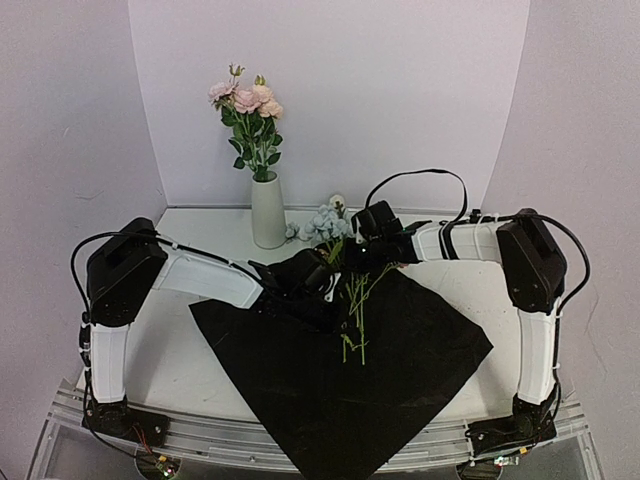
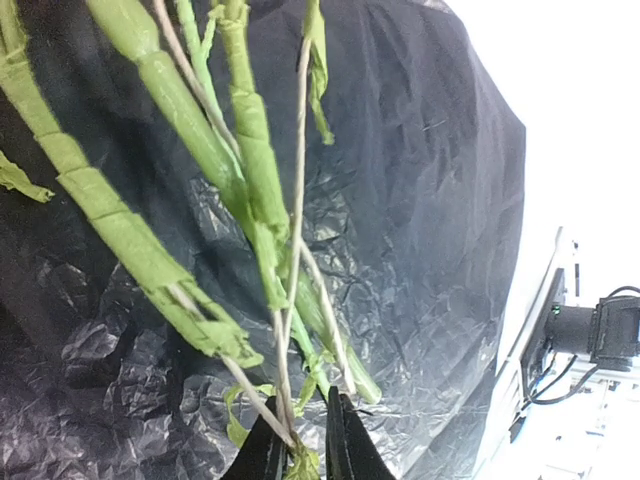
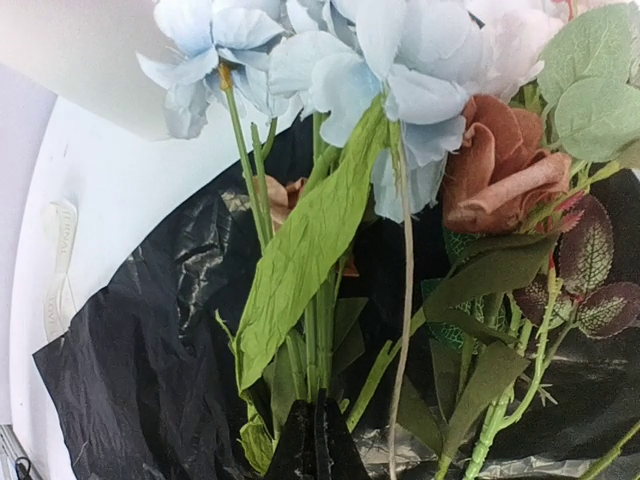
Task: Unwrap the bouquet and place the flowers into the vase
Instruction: Pick up the fake flower from the wrapping paper.
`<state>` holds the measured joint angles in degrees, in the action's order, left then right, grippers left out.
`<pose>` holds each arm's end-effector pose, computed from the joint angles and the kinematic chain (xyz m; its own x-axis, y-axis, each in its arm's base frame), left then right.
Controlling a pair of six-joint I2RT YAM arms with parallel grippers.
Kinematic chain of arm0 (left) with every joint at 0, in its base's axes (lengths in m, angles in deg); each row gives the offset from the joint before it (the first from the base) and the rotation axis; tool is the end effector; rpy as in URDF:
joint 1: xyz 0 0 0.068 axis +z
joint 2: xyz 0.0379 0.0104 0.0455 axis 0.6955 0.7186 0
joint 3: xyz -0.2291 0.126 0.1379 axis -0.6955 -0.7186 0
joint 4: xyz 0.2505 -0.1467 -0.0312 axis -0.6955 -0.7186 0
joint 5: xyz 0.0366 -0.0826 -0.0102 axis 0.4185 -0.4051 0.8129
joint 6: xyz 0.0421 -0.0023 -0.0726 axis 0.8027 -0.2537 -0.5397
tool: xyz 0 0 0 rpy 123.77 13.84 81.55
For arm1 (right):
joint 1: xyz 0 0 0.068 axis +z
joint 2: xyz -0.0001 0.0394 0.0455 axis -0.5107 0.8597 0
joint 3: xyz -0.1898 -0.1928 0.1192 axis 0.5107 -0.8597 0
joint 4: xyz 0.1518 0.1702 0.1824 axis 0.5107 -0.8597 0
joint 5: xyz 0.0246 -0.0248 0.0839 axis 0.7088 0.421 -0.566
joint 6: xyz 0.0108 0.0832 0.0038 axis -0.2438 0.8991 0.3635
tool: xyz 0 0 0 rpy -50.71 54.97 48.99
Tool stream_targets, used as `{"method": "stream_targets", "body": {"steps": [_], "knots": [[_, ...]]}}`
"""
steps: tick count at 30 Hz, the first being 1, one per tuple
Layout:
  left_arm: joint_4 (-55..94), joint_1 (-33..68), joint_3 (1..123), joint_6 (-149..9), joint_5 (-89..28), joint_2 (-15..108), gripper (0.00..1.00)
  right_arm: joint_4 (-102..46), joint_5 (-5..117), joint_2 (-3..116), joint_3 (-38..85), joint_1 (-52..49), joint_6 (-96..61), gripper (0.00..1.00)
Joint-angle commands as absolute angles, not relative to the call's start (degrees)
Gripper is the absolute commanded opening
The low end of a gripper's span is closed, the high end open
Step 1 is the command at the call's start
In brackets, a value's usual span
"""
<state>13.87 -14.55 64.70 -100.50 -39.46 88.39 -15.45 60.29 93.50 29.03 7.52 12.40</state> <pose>0.2404 -0.4363 0.1249 -0.8946 0.2382 -0.3781 0.4369 0.6438 -0.6282 0.4272 0.3424 0.1889 -0.6545 0.2402 -0.7169 -0.3391 0.7542 0.5623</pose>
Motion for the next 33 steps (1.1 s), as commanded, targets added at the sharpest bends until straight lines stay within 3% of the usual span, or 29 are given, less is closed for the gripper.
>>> {"method": "stream_targets", "body": {"steps": [1, 16, 24, 30, 33], "knots": [[15.4, -15.2, 63.2, -100.9, -40.5, 83.6, 0.13, -12.2, 61.9, 88.0, 28.1, 6.5, 12.5, 0.00], [16.6, -17.7, 63.9, -102.1, -50.8, 82.3, 0.10, -8.6, 62.2, 85.8, 24.4, 6.0, 12.3, 0.00], [17.4, -17.6, 59.9, -102.5, -47.5, 82.0, 0.10, -7.2, 63.3, 83.1, 21.2, 5.9, 10.6, 0.00], [22.7, -17.6, 56.8, -103.2, -46.6, 84.2, 0.18, -6.2, 63.3, 79.7, 15.8, 5.9, 10.2, 0.07], [24.4, -17.7, 55.5, -102.8, -46.5, 83.9, 0.20, -5.7, 63.5, 78.4, 13.1, 6.0, 10.3, 0.05]]}}
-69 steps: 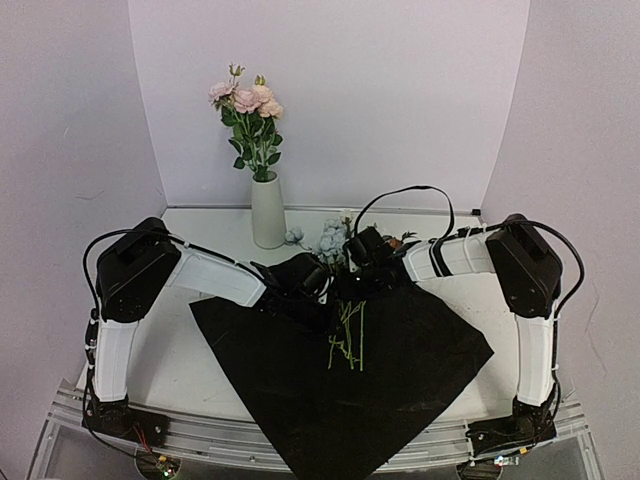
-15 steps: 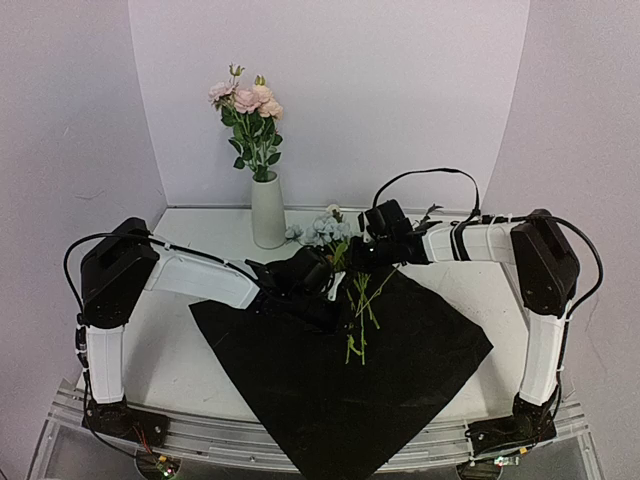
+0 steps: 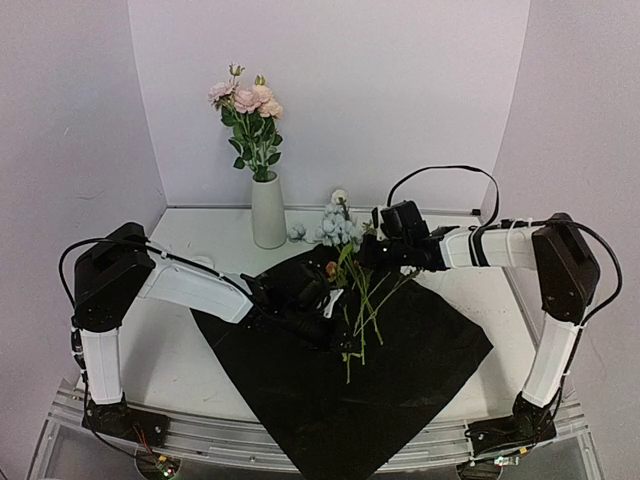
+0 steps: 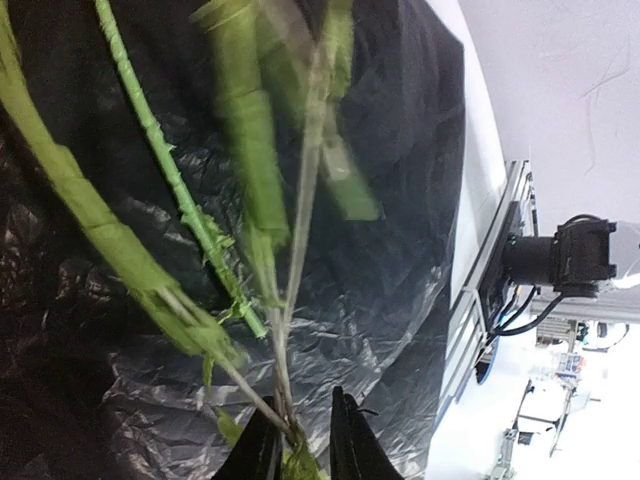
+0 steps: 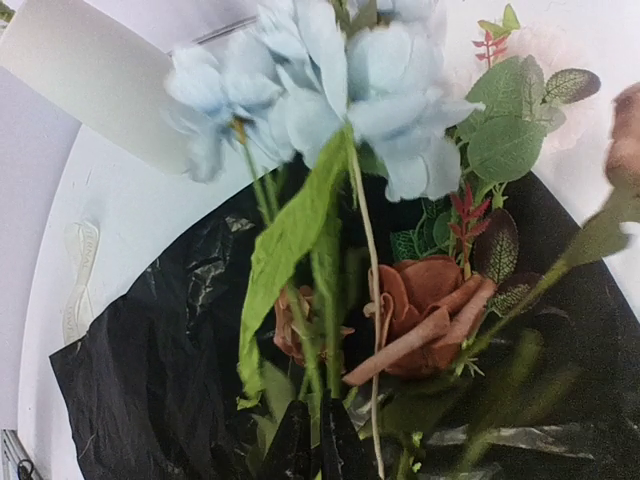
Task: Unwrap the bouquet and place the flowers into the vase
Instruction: Pick up the fake flower from the wrapping paper.
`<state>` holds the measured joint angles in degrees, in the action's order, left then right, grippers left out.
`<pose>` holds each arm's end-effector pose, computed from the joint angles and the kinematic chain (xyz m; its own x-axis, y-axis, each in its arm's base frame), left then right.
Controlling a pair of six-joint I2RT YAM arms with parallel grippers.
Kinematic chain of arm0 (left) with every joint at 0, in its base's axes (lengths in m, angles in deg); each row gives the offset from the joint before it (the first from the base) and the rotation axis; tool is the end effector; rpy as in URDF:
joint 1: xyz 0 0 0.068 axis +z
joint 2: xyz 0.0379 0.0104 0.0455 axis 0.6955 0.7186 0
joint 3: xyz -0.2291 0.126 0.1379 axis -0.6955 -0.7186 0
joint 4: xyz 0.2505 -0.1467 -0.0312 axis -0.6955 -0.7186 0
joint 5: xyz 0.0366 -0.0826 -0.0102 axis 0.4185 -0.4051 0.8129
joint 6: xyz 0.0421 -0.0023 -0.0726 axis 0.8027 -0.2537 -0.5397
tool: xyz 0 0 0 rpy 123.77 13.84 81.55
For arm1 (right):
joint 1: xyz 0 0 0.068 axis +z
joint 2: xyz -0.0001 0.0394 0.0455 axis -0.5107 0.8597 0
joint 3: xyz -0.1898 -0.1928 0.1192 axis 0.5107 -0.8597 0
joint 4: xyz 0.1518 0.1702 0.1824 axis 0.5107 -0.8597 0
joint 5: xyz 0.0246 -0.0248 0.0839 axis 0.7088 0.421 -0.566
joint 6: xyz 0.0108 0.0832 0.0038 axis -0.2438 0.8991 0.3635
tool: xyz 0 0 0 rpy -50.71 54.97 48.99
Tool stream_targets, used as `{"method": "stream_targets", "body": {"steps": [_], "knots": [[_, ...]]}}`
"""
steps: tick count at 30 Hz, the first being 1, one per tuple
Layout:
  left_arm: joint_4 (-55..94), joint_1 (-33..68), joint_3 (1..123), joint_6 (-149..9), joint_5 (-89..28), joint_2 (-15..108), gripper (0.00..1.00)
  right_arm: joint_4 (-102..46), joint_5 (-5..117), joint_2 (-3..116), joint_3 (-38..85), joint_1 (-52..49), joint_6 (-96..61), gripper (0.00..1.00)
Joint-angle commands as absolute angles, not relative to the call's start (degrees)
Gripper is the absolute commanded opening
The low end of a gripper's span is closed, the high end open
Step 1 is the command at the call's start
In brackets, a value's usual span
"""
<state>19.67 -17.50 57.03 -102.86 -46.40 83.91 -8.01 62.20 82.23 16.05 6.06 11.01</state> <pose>0.1977 -0.4289 0.1277 -0.8929 0.3089 -0.3275 0.4481 0.5388 -0.7134 0.3970 0.2993 0.2164 -0.5663 0.2945 -0.7698 -0.3598 0.7519 0.5524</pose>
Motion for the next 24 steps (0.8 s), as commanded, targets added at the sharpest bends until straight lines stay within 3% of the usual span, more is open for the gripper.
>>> {"method": "stream_targets", "body": {"steps": [1, 5, 9, 11, 24], "knots": [[24.7, -17.7, 55.2, -102.9, -46.4, 83.8, 0.21, -5.5, 63.7, 78.0, 12.3, 5.9, 10.3, 0.03], [24.9, -17.7, 54.1, -102.7, -46.1, 83.5, 0.25, -5.2, 63.8, 76.4, 10.5, 5.9, 10.4, 0.01], [25.1, -17.7, 52.0, -102.7, -44.1, 81.6, 0.42, -5.2, 63.9, 76.5, 10.2, 5.9, 9.1, 0.20], [25.2, -17.7, 50.9, -102.7, -42.6, 80.5, 0.48, -6.2, 61.6, 78.5, 11.1, 5.9, 7.9, 0.24], [25.9, -17.7, 48.7, -103.8, -39.9, 79.4, 0.51, -12.6, 58.1, 85.9, 15.6, 6.1, 1.8, 0.25]]}}
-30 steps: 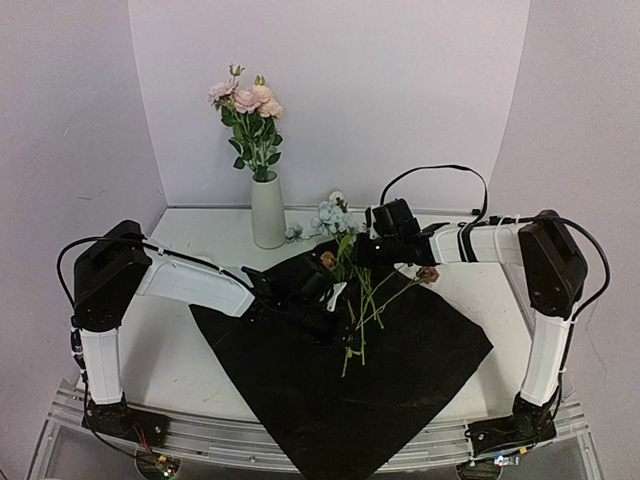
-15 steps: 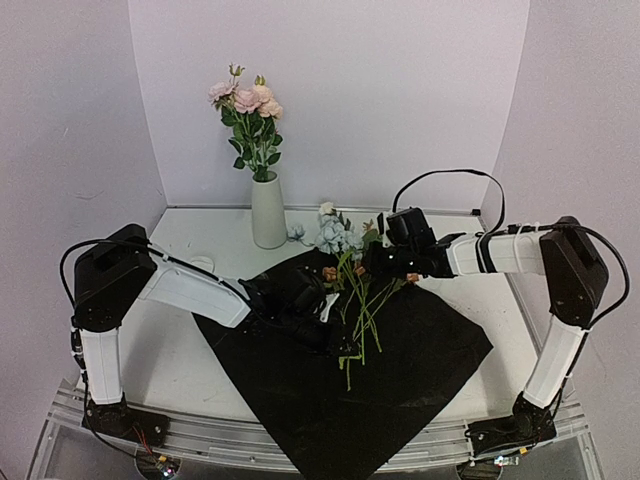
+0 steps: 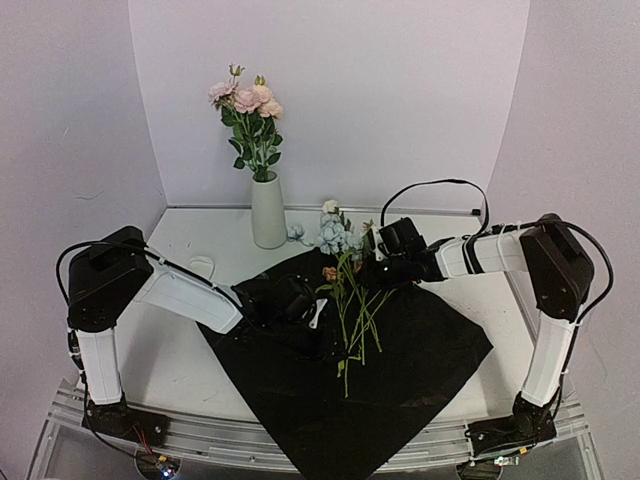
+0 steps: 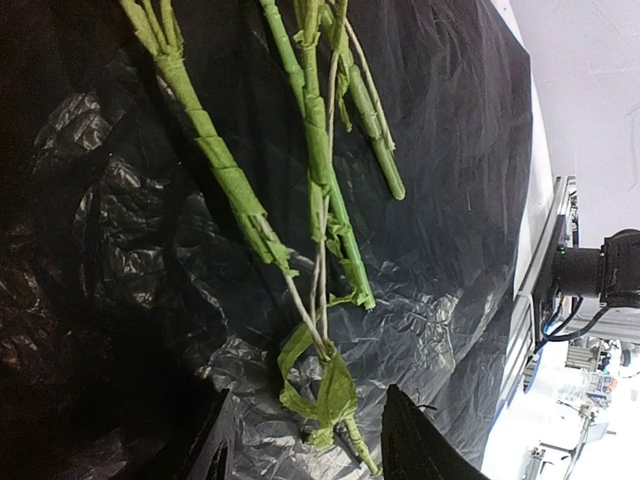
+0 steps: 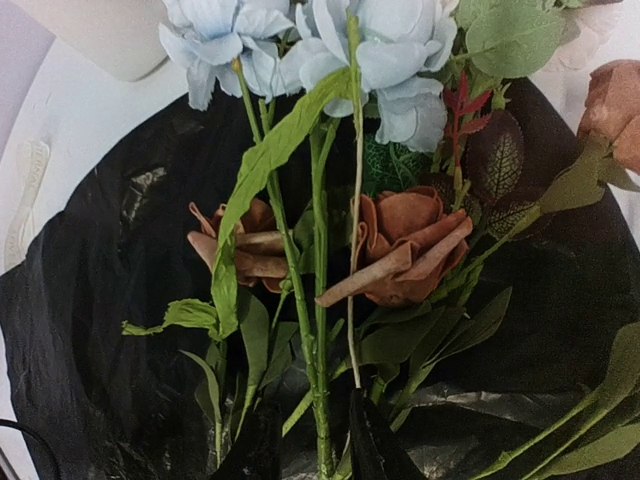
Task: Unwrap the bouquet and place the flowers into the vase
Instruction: Pick up the fake flower from the wrapping paper.
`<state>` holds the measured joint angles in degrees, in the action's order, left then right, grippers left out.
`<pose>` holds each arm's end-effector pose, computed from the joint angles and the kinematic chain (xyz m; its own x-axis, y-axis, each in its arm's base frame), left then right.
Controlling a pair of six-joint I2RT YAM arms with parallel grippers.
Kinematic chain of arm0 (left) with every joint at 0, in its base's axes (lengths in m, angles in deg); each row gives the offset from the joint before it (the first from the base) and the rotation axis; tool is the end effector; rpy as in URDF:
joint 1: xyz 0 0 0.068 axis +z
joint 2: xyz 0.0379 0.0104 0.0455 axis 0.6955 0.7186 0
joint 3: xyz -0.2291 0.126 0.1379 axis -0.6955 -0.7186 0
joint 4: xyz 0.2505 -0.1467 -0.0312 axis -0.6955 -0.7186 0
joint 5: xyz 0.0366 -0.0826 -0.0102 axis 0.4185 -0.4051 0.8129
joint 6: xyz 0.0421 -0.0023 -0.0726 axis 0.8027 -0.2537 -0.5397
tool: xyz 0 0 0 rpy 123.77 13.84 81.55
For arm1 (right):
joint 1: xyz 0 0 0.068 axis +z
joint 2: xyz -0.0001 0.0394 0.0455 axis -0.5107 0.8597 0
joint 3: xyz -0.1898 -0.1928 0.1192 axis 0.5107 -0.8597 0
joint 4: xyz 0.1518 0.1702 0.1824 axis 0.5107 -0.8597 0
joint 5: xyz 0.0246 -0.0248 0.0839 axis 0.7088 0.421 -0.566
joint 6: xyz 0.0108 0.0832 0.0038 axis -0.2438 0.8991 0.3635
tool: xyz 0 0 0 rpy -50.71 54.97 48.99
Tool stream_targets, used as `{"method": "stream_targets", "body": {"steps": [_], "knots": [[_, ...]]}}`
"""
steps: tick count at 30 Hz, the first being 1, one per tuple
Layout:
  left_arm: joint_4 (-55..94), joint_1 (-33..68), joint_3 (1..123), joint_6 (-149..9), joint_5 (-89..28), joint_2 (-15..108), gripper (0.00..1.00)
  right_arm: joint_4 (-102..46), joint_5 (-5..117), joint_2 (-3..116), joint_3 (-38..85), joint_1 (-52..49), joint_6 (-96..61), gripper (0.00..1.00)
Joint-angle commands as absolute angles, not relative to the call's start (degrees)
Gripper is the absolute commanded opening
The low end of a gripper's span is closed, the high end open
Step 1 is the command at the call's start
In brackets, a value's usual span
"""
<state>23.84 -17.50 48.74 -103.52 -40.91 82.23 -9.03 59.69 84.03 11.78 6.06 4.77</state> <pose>0.1893 -0.3997 0.0984 -0.9050 0.2632 -0.3343 0.4241 0.6197 -0.6603 0.3846 0.2940 0.1706 -0.6183 0.1392 -0.7736 -0.4005 0.7911 0.4624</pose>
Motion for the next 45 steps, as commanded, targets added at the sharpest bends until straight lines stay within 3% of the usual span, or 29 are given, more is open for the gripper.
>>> {"method": "stream_targets", "body": {"steps": [1, 25, 32, 45], "knots": [[25.9, -17.7, 48.9, -103.8, -40.1, 79.6, 0.51, -13.1, 58.0, 86.2, 15.9, 6.0, 1.6, 0.25], [17.8, -19.0, 55.4, -101.1, -35.6, 84.6, 0.44, -19.5, 62.2, 91.1, 18.4, 8.7, -1.4, 0.24], [13.7, -19.3, 57.9, -100.2, -33.2, 86.1, 0.41, -19.7, 62.8, 88.8, 18.6, 9.3, -0.6, 0.04], [12.2, -19.5, 59.3, -100.2, -32.4, 88.4, 0.31, -1.2, 57.6, 76.2, 7.1, 9.3, 4.2, 0.00]]}}
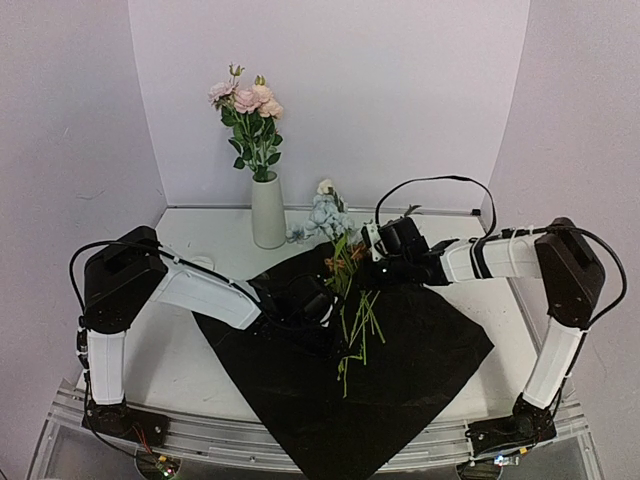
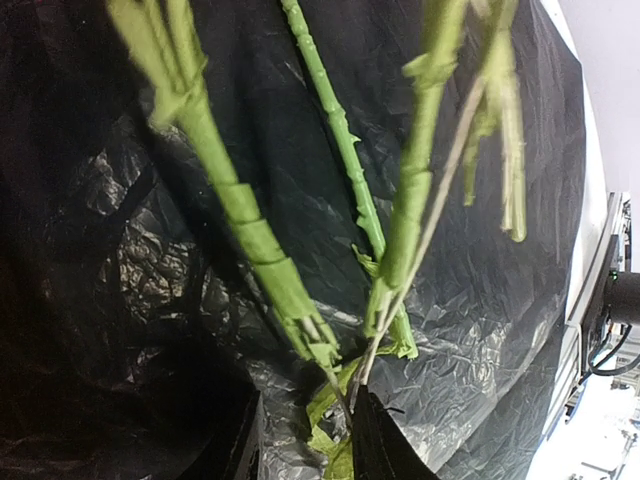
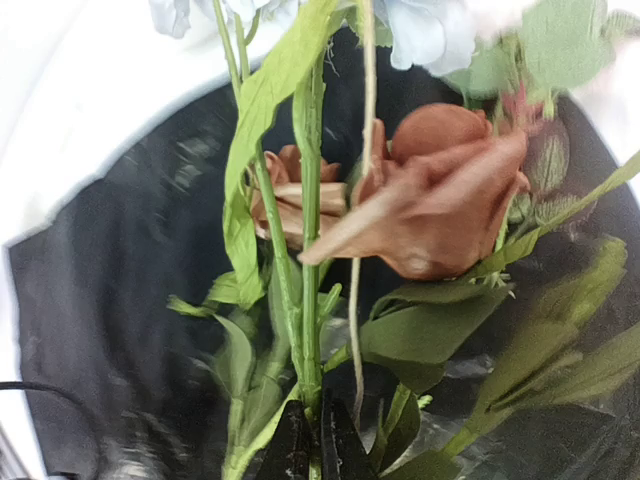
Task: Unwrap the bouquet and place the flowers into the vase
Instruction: Pick up the fake flower from the wrapping paper.
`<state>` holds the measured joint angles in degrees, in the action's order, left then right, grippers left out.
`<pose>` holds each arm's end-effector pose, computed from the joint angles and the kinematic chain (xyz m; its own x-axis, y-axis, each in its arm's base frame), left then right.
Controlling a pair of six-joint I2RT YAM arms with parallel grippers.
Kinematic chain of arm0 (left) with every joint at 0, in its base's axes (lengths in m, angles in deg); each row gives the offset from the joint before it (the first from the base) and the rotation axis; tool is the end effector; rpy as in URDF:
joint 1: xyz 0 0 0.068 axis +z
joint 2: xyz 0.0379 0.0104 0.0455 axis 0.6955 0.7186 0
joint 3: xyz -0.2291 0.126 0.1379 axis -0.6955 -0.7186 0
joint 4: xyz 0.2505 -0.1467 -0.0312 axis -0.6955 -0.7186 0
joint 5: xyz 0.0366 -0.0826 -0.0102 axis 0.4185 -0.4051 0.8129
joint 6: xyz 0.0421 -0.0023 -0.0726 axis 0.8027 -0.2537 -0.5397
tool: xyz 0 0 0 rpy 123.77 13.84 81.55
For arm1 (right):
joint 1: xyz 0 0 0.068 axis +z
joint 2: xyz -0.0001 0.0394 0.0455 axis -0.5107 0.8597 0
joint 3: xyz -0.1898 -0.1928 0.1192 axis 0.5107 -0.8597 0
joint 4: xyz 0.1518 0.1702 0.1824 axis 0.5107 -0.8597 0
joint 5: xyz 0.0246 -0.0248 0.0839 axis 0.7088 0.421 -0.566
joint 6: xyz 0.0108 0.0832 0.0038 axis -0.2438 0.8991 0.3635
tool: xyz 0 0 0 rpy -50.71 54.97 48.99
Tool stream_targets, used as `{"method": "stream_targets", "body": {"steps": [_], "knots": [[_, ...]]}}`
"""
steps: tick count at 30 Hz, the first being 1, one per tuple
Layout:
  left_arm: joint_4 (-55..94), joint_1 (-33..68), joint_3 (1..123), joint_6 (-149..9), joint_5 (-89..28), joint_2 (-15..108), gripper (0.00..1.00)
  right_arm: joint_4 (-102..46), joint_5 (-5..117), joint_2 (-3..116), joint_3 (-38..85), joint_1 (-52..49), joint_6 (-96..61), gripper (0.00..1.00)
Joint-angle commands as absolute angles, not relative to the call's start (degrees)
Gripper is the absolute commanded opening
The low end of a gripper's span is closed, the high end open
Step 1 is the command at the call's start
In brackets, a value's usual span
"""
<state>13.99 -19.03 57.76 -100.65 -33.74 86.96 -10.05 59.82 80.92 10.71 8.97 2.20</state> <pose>0.1982 -0.4237 0.0947 -0.8856 0.2905 -0.3623 0.4536 0.7086 -0.5405 0.3627 0.3076 0.1862 -0.5926 0.0827 -0.8013 -0.4722 0.7702 0.4287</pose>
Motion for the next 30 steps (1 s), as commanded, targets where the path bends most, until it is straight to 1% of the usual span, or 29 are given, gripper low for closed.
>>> {"method": "stream_targets", "body": {"steps": [1, 3, 9, 13, 15, 21, 30], "knots": [[12.2, -19.5, 59.2, -100.2, -32.4, 88.5, 0.31, 0.7, 57.2, 75.7, 6.2, 9.3, 4.5, 0.00], [12.2, -19.6, 59.2, -100.2, -32.5, 88.9, 0.29, 4.5, 56.5, 74.7, 4.4, 9.3, 4.9, 0.00], [12.2, -19.9, 59.1, -100.2, -32.5, 89.4, 0.17, 13.8, 56.2, 71.5, 0.6, 9.3, 5.5, 0.01], [12.1, -19.9, 58.7, -100.2, -32.0, 88.6, 0.04, 14.5, 57.4, 69.3, 0.6, 9.3, 4.5, 0.06], [12.1, -19.9, 58.5, -100.3, -31.5, 88.0, 0.00, 14.4, 57.5, 68.8, 0.8, 9.3, 4.3, 0.07], [12.2, -19.9, 57.8, -100.3, -30.0, 85.8, 0.00, 13.5, 56.9, 67.4, -0.1, 9.2, 4.1, 0.06], [12.3, -19.9, 57.5, -100.2, -29.7, 85.0, 0.00, 13.8, 58.6, 64.2, -1.0, 9.2, 2.3, 0.07]]}}
